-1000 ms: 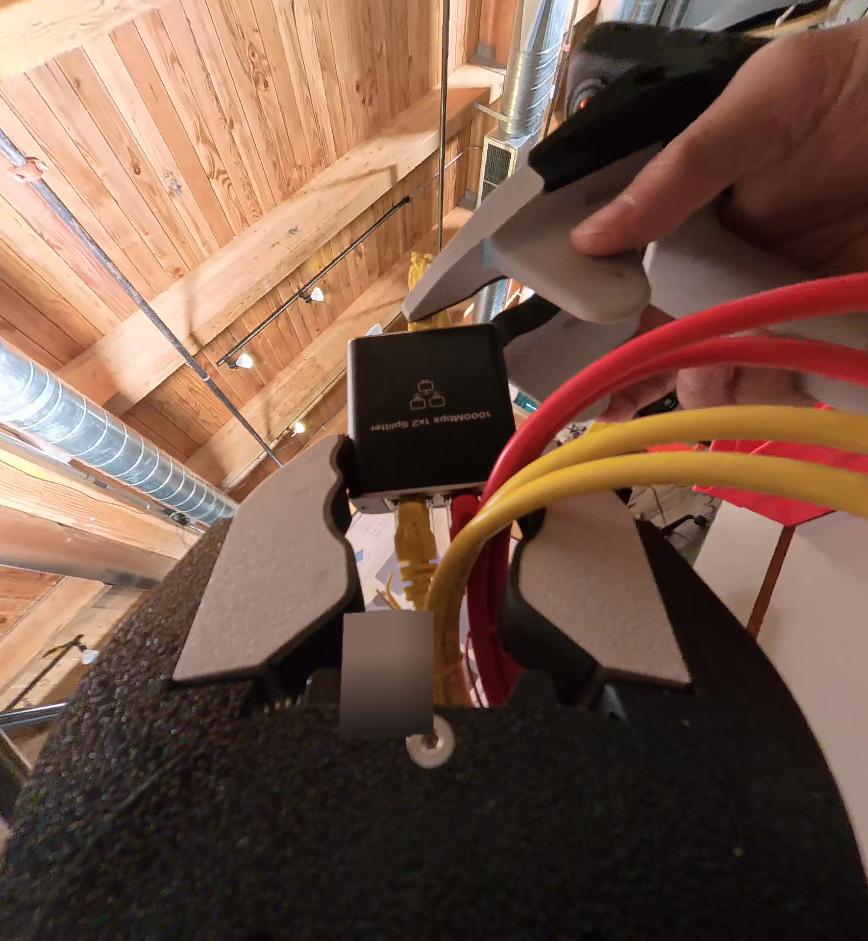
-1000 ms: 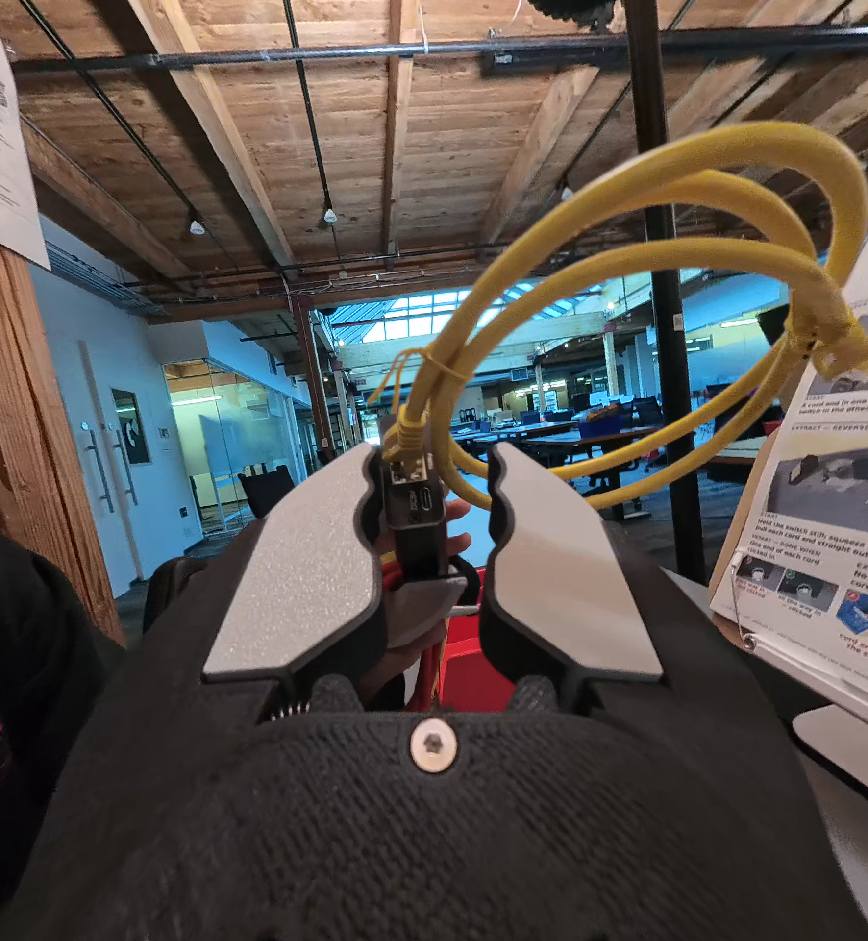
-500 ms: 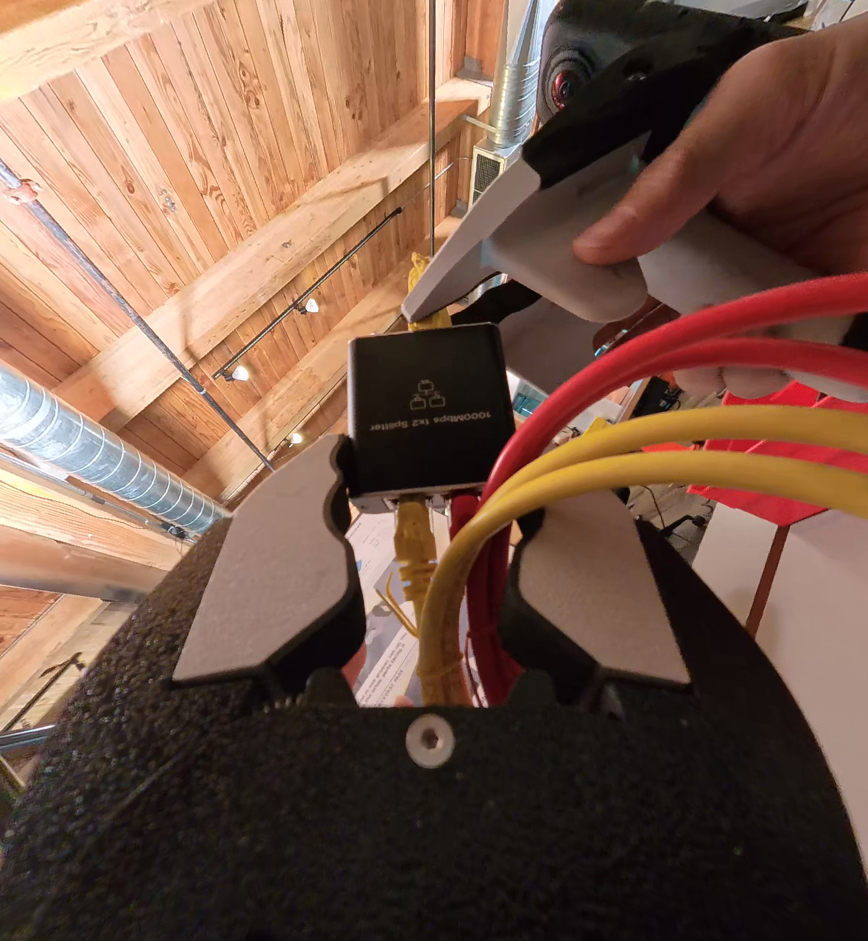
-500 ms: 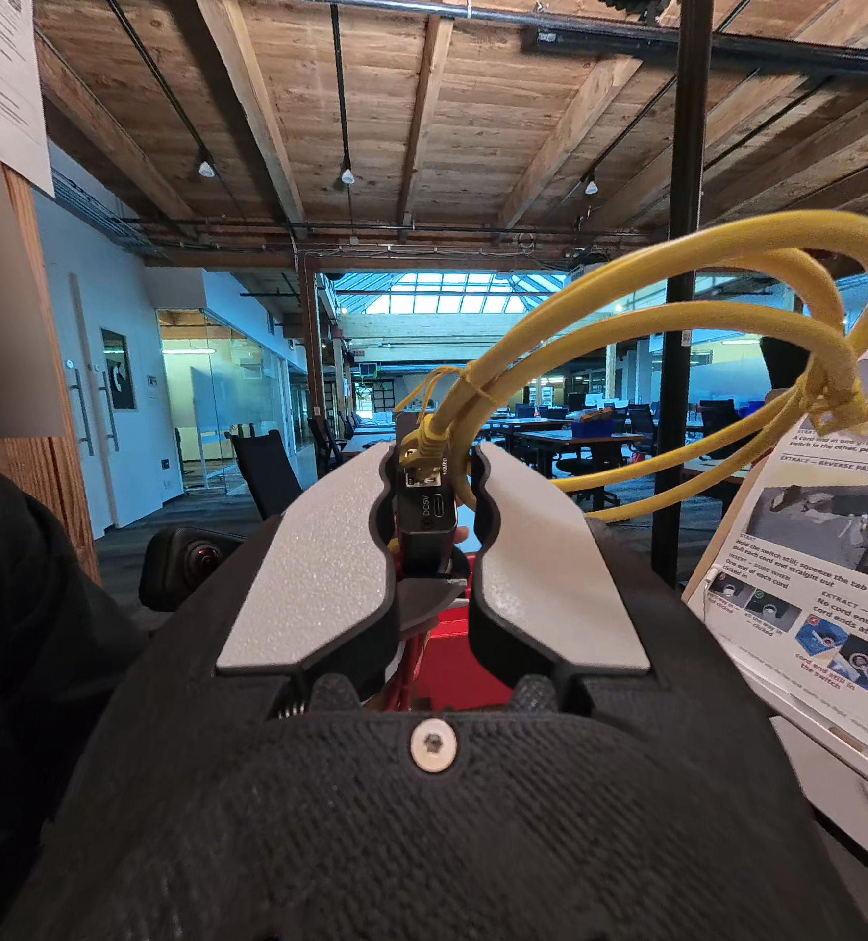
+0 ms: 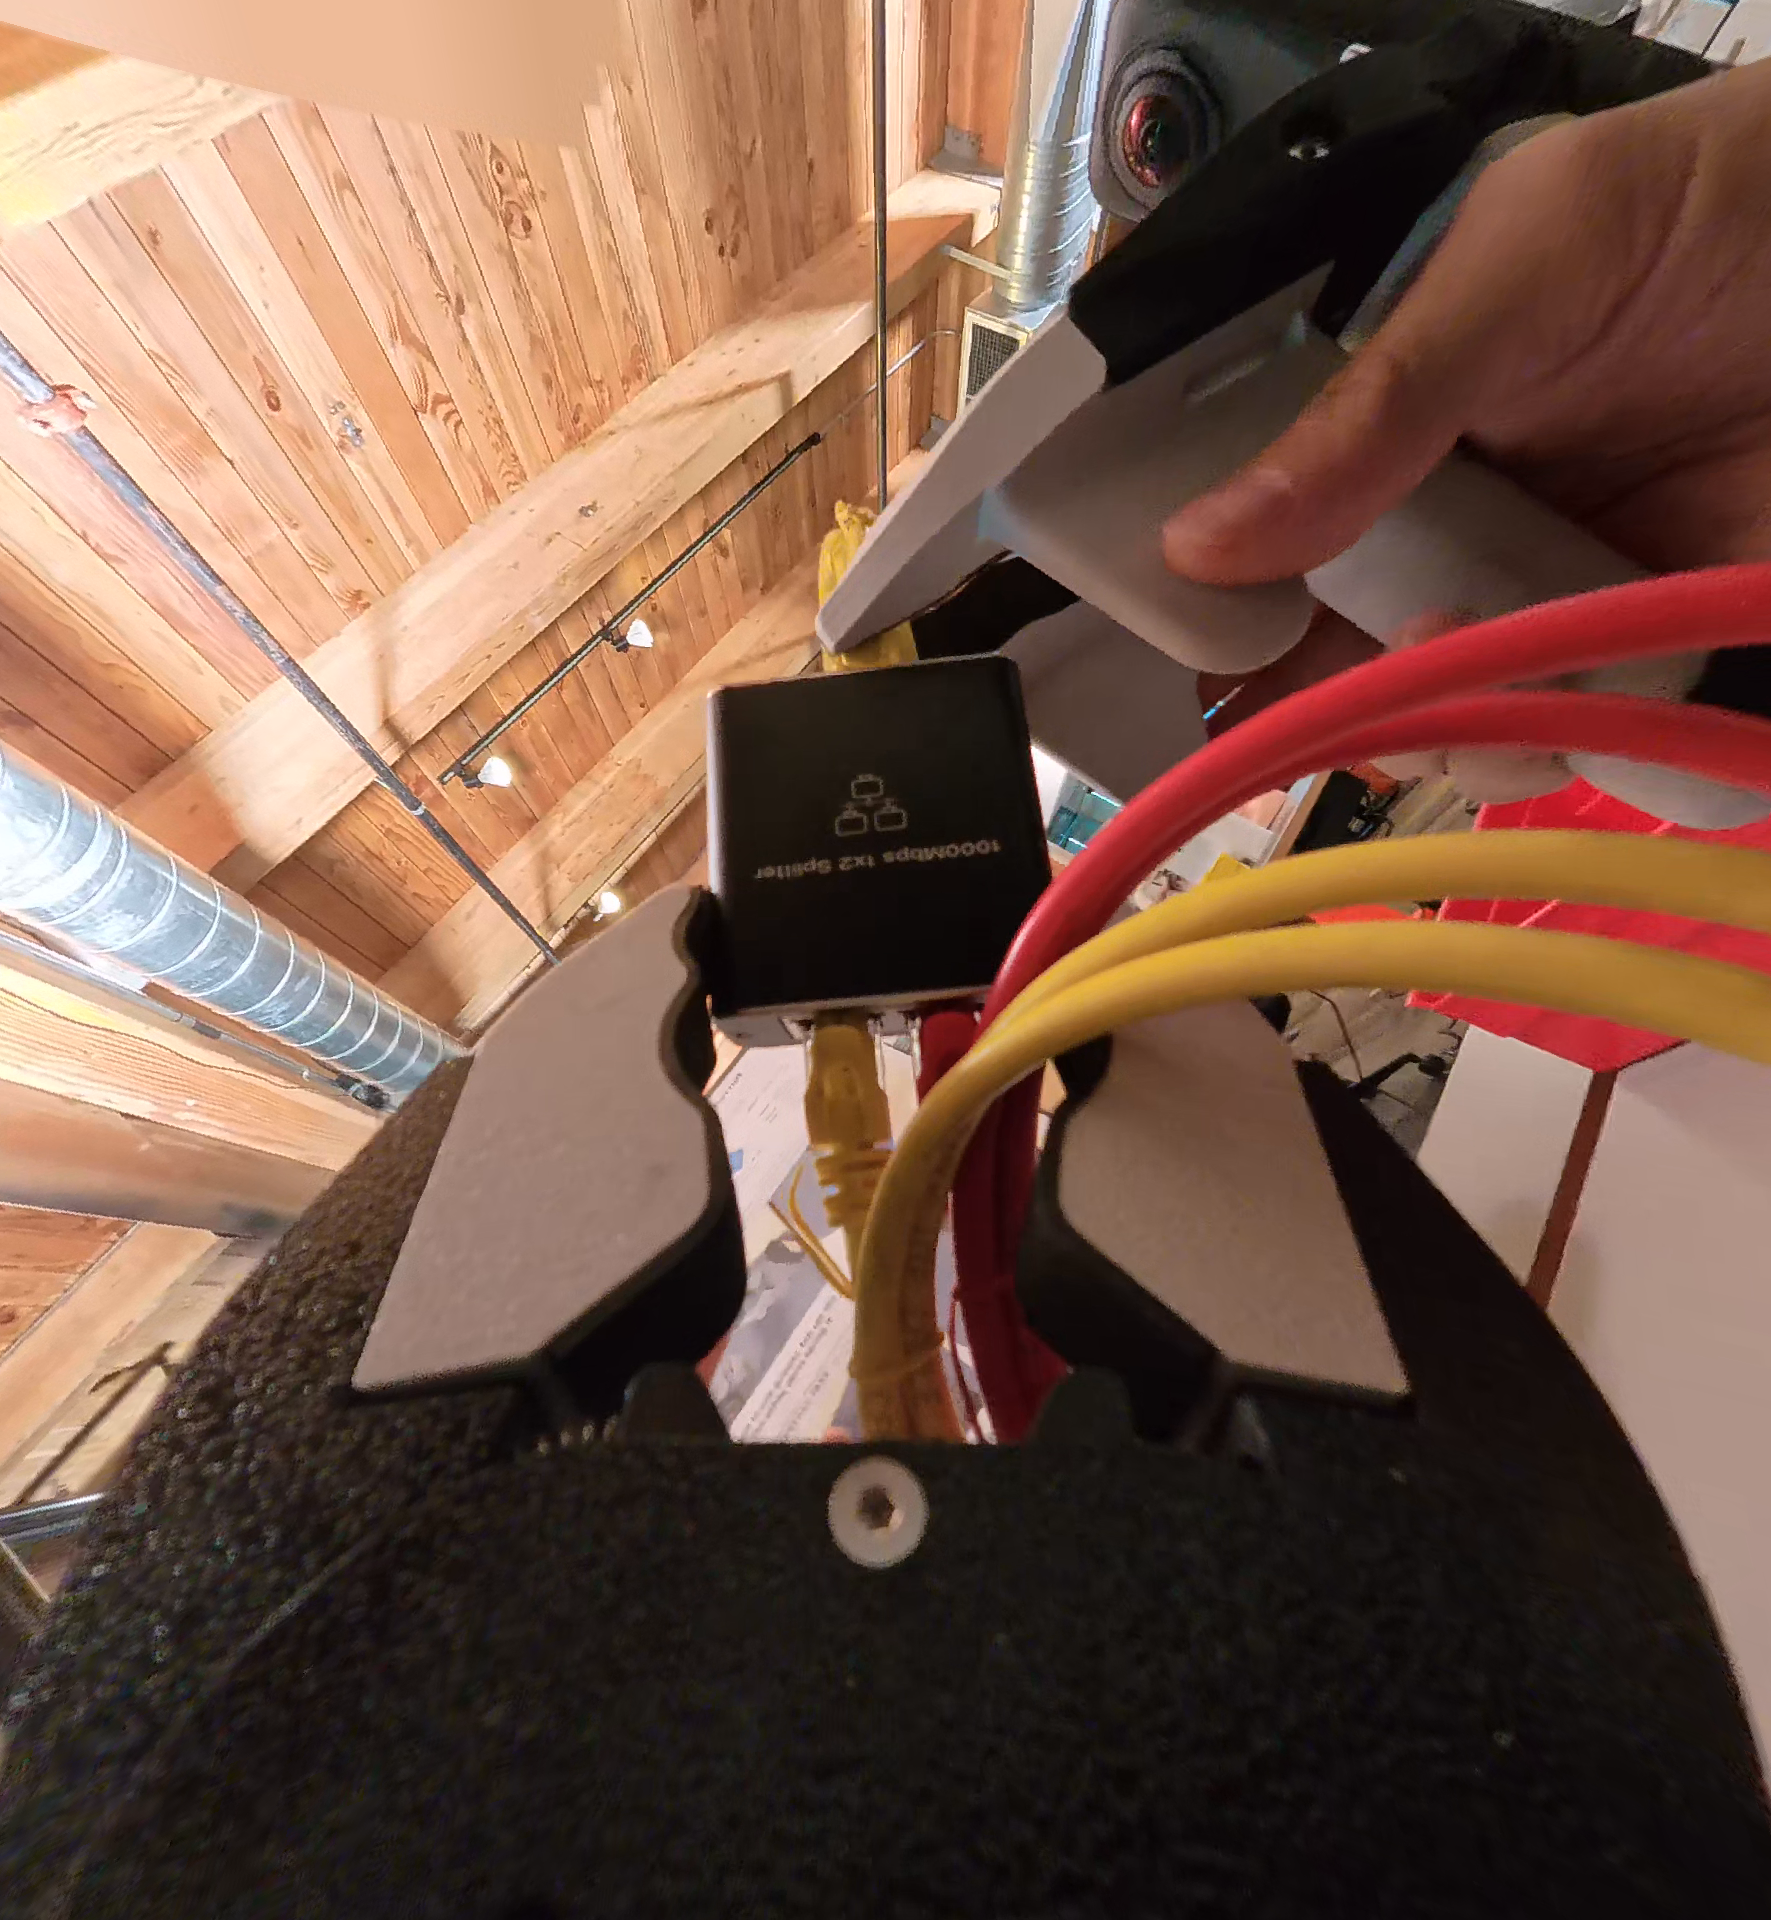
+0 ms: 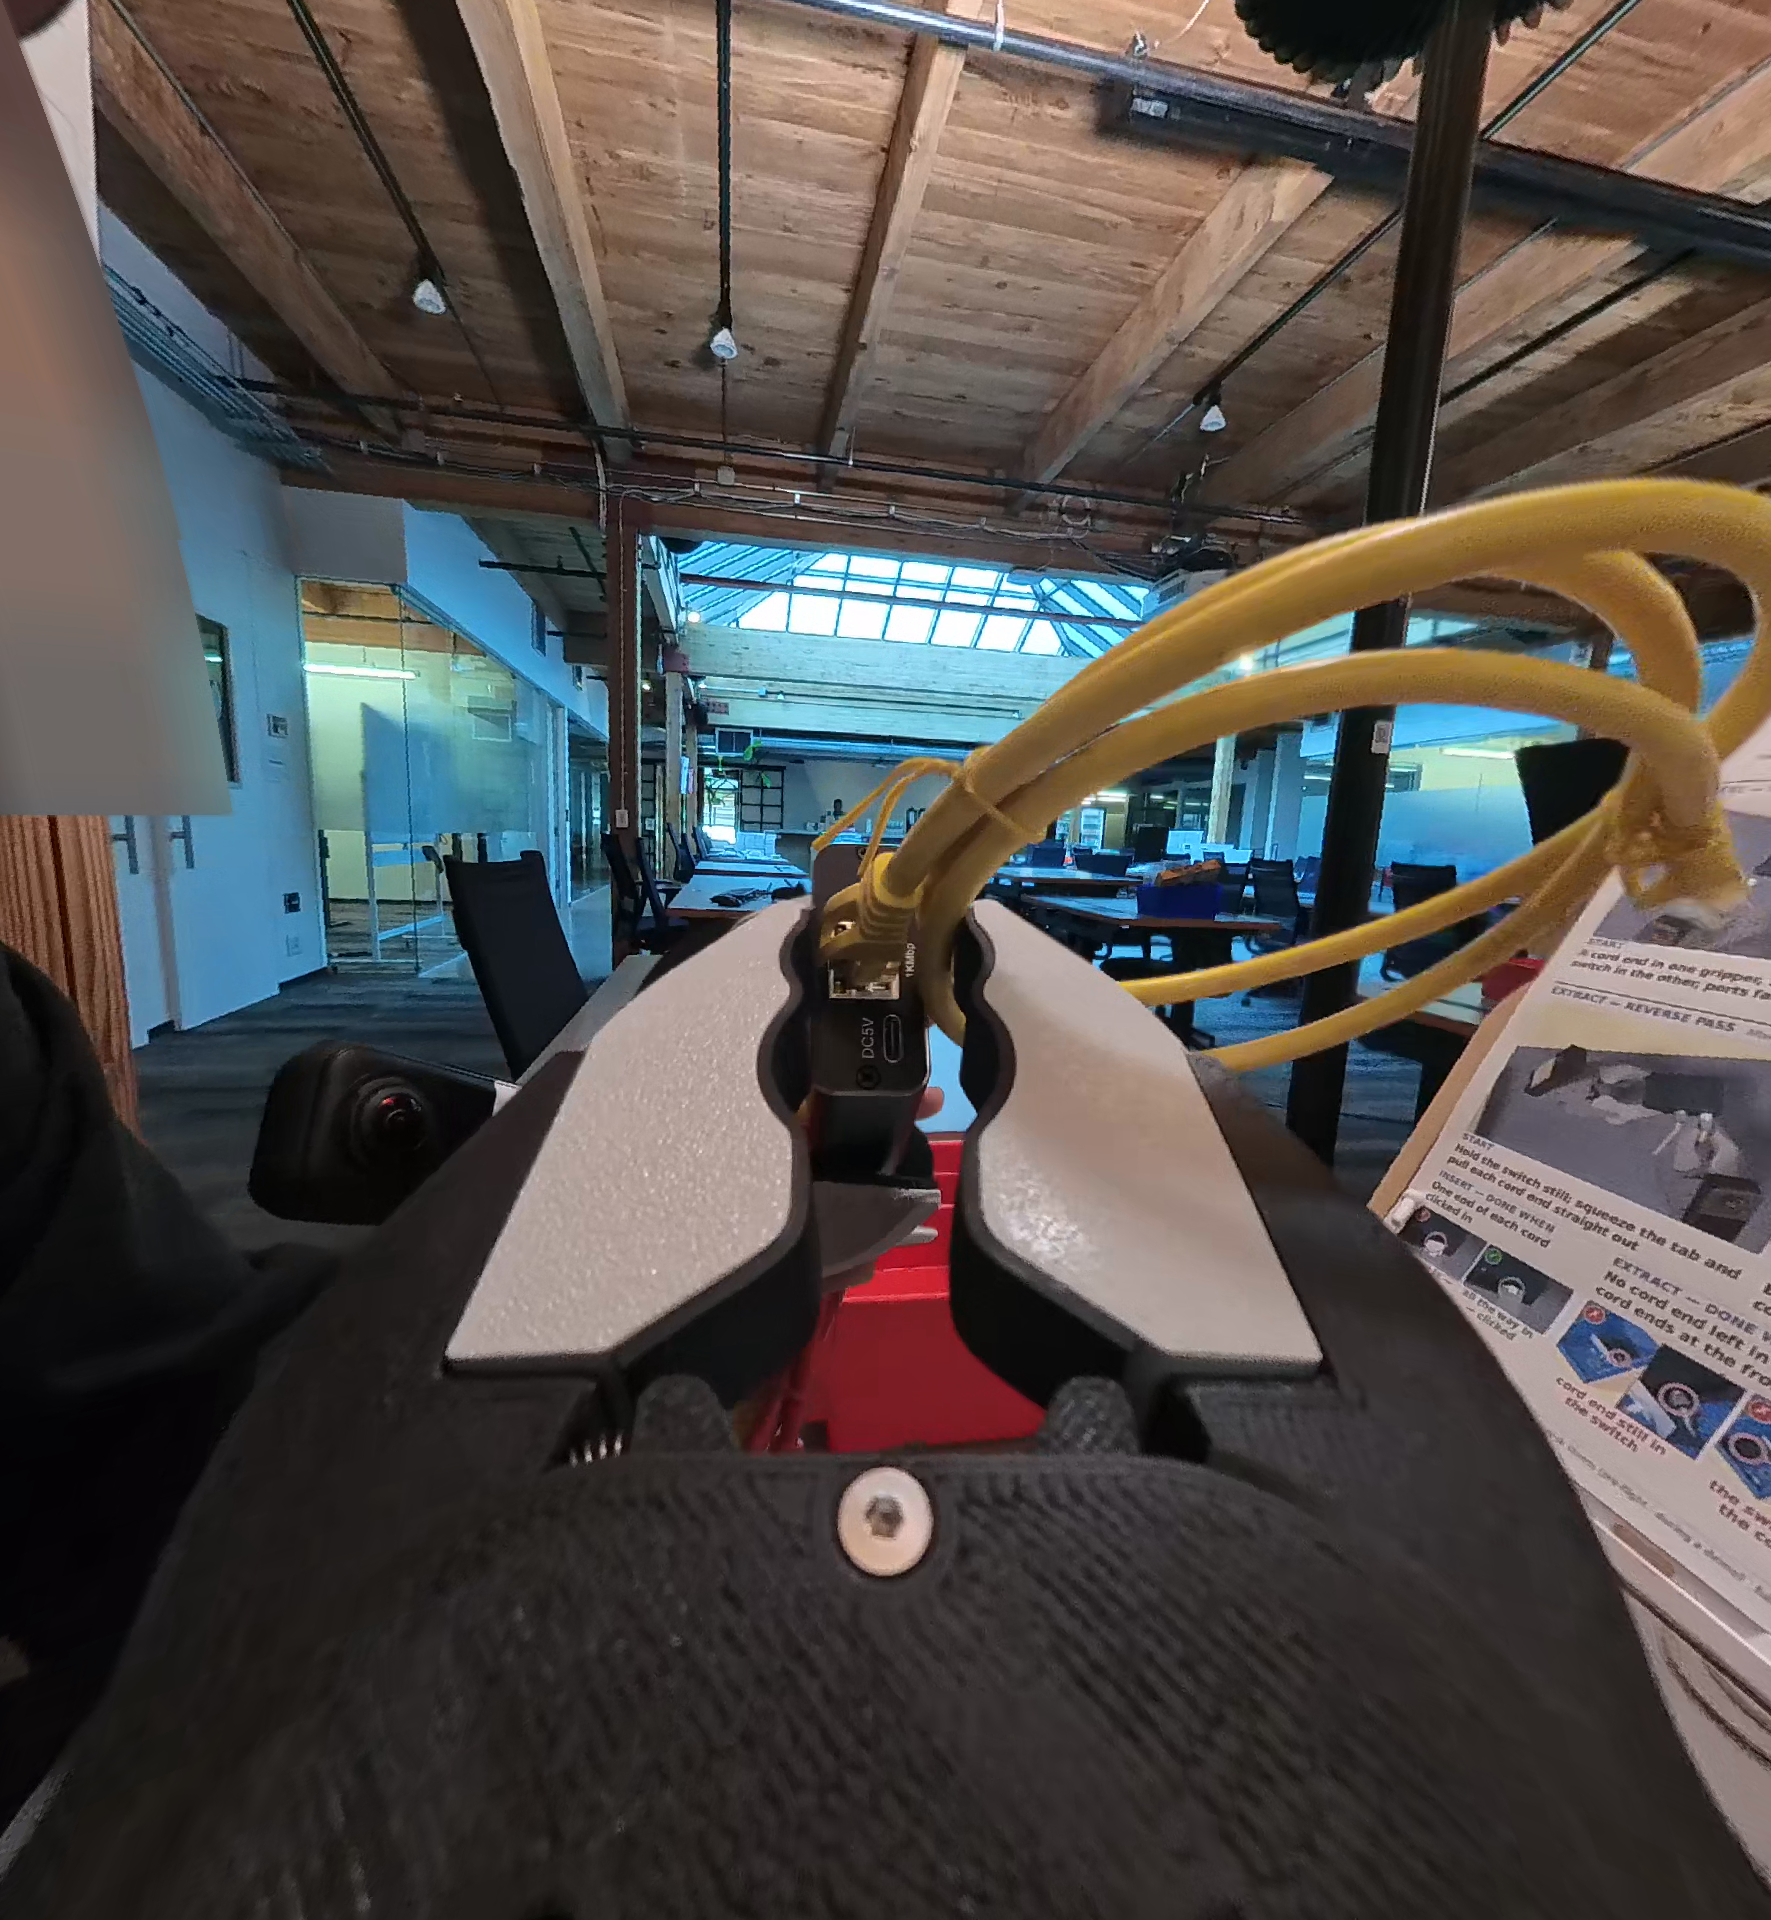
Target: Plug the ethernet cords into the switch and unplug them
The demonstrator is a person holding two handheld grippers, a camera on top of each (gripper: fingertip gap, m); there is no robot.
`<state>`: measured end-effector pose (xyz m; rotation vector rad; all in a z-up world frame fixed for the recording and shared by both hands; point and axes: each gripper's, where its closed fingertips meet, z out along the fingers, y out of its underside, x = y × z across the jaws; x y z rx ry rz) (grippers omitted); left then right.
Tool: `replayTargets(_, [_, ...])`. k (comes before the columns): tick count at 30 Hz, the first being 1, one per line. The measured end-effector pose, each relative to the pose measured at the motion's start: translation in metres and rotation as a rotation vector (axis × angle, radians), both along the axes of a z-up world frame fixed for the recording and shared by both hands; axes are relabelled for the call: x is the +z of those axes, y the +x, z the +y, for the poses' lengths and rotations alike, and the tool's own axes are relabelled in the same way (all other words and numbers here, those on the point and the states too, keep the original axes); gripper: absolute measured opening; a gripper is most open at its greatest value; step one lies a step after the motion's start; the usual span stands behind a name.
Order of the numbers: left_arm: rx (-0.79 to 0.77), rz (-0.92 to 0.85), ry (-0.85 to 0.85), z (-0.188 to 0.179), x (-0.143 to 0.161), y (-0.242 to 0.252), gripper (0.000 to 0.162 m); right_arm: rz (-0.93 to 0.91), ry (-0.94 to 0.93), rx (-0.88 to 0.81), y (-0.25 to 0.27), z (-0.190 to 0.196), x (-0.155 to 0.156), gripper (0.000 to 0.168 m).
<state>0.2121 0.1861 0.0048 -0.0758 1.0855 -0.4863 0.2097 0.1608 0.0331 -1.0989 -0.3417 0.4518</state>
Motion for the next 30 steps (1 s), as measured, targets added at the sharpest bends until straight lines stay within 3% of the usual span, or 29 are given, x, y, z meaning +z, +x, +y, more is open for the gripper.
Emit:
replayTargets(10, [0.001,0.113,-0.080,0.005,-0.008,0.011,0.063,0.016,-0.020,-0.055,0.011,0.007,-0.008,0.023])
replayTargets(17, [-0.098,0.271,-0.276,0.001,-0.017,0.024,0.063,-0.052,-0.066,-0.182,0.024,0.007,-0.012,0.024])
replayTargets(24, [0.008,0.260,-0.178,0.010,-0.022,0.027,0.063,0.135,-0.100,-0.051,0.032,0.013,-0.019,0.023])
replayTargets(27, [-0.028,0.329,-0.247,0.014,-0.029,0.032,0.063,0.026,-0.138,-0.180,0.036,0.018,-0.025,0.023])
replayTargets(30, [-0.095,0.366,-0.309,0.009,-0.031,0.035,0.063,0.005,-0.149,-0.199,0.040,0.017,-0.026,0.023])
